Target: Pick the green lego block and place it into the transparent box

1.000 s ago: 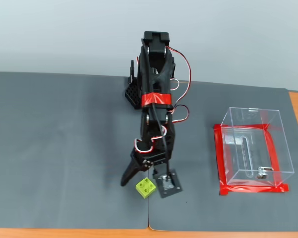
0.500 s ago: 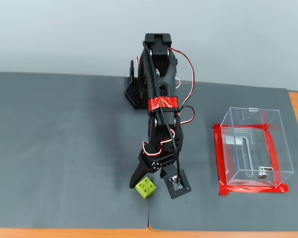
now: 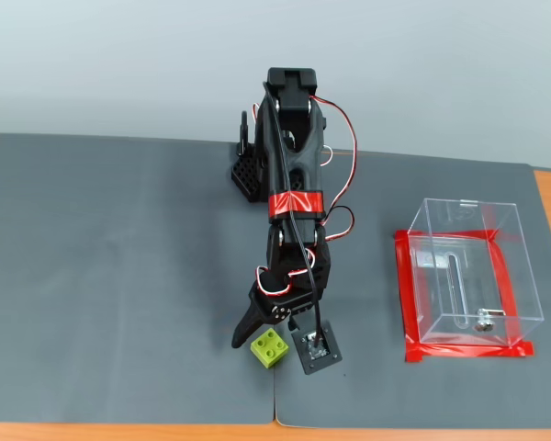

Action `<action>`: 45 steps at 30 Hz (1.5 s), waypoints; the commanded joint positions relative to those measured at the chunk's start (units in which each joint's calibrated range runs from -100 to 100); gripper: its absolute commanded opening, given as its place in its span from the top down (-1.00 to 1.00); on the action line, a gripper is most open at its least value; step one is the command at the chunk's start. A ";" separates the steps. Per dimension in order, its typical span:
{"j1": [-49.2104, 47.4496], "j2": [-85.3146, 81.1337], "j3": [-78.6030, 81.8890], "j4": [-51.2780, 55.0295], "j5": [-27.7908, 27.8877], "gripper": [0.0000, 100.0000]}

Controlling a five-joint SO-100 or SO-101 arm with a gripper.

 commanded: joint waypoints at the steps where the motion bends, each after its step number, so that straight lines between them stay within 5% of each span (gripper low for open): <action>1: 0.21 -0.05 -2.55 -0.39 0.09 0.19; 45: 0.28 7.24 -7.88 -0.73 0.67 0.19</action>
